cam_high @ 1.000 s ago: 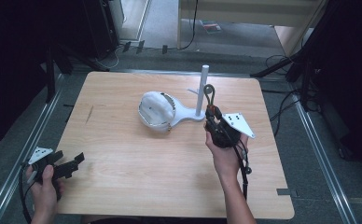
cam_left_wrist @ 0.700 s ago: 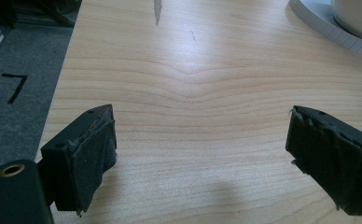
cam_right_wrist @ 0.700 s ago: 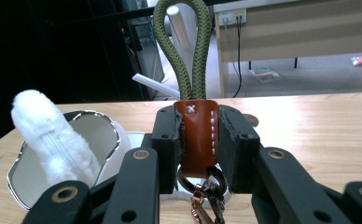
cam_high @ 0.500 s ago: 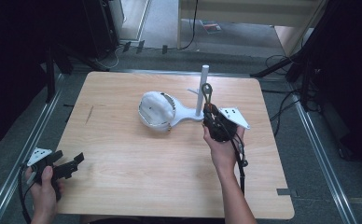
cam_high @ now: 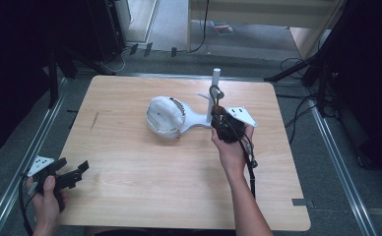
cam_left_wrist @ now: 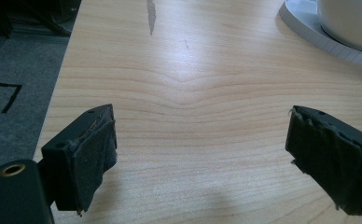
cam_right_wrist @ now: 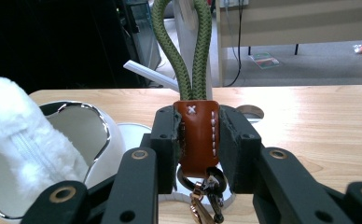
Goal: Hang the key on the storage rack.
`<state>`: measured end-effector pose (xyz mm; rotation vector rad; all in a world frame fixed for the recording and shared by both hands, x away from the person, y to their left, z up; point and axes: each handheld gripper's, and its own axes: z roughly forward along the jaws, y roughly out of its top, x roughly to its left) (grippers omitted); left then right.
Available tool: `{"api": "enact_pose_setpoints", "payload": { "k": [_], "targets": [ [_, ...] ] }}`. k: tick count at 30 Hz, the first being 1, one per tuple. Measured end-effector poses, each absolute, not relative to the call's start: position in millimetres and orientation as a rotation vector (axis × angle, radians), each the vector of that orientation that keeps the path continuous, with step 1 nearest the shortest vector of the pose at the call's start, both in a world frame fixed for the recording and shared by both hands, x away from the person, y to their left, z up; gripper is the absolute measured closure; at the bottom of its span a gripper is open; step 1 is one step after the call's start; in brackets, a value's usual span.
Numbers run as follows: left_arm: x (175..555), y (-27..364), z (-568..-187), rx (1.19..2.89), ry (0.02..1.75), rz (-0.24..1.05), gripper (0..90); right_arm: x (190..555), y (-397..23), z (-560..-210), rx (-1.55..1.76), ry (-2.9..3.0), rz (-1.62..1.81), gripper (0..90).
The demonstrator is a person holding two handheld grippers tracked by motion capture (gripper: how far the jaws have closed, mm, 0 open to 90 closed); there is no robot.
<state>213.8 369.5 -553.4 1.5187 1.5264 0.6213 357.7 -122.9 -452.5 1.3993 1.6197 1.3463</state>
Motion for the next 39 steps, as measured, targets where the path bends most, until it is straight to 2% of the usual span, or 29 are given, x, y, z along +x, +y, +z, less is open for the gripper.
{"api": "enact_pose_setpoints", "payload": {
  "k": [3, 5, 8, 13, 19, 23, 29, 35, 39],
  "targets": [
    [214, 370, -553, 1.519, 1.524, 0.617, 9.9, 361, -121, -453, 1.399, 1.629, 1.333, 69.6],
    [214, 370, -553, 1.507, 1.53, 0.62, 15.6, 362, -121, -454, 1.398, 1.638, 1.32, 69.0],
    [213, 371, -554, 1.496, 1.526, 0.622, 14.5, 364, -121, -455, 1.397, 1.65, 1.309, 67.6],
    [212, 371, -553, 1.495, 1.528, 0.627, 14.5, 363, -121, -454, 1.314, 1.648, 1.29, 45.6],
    [212, 370, -553, 1.496, 1.529, 0.63, 14.3, 359, -125, -456, 1.296, 1.66, 1.261, 32.7],
    [213, 370, -553, 1.497, 1.529, 0.63, 14.3, 353, -130, -460, 1.281, 1.729, 1.219, 32.0],
    [213, 370, -553, 1.5, 1.529, 0.633, 14.3, 339, -143, -470, 1.288, 1.801, 1.152, 10.9],
    [213, 369, -553, 1.503, 1.529, 0.634, 14.3, 323, -163, -482, 1.302, 1.804, 1.141, 3.7],
    [213, 369, -553, 1.503, 1.529, 0.633, 14.3, 315, -175, -489, 1.323, 1.805, 1.141, 3.0]
  ]
}}
